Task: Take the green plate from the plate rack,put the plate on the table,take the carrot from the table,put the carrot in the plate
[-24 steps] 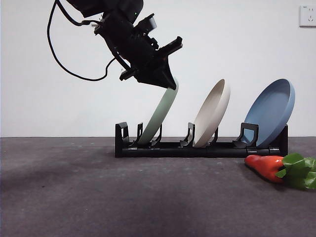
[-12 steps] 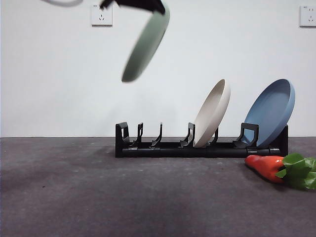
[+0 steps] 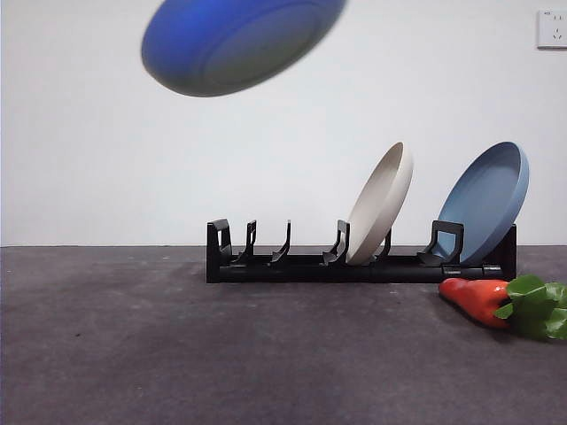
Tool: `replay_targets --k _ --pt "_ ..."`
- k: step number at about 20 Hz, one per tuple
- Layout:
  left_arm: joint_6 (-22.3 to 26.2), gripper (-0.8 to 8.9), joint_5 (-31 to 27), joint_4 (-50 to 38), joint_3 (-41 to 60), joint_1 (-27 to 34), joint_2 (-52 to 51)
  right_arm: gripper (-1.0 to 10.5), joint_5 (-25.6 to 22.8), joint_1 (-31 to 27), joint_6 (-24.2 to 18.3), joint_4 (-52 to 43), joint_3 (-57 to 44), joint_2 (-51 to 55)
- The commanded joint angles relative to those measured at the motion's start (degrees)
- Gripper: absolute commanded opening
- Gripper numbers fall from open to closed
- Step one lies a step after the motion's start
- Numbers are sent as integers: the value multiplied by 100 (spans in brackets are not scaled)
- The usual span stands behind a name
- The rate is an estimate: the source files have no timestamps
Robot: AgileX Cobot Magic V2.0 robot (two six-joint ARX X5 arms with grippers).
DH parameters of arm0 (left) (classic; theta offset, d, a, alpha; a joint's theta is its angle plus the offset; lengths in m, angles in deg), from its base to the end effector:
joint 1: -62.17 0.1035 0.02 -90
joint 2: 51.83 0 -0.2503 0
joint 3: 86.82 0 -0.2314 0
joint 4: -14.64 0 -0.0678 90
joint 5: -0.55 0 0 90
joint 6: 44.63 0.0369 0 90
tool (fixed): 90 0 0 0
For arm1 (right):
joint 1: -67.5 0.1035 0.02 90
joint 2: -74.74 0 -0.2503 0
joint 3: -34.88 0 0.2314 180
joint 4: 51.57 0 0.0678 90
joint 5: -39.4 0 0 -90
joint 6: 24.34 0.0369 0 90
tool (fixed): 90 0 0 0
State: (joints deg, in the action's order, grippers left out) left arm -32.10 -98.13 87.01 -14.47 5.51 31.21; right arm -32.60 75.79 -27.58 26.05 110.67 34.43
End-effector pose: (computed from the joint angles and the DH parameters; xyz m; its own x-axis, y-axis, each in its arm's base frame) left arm 0.1531 -0.2226 0.3711 0.4913 -0.4722 -0.7319 0.8400 0.4789 0.2549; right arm 0.0912 0.0248 0.3307 0.6533 0.4075 -0.6381 -0.4008 0.9012 0.1651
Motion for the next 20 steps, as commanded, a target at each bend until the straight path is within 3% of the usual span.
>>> replay_targets --k 1,9,14,20 --pt "122 -5 -350 -232 568 -238 125 685 7 13 37 -33 17 7" --pt "621 -6 -745 -2837 3150 -374 369 685 7 13 37 -33 17 -9" --pt "872 -6 -774 -3480 3285 -396 1379 685 7 13 37 -31 17 -20" --pt "866 -1 -715 -3506 3285 -450 1921 685 4 13 37 -33 17 -37"
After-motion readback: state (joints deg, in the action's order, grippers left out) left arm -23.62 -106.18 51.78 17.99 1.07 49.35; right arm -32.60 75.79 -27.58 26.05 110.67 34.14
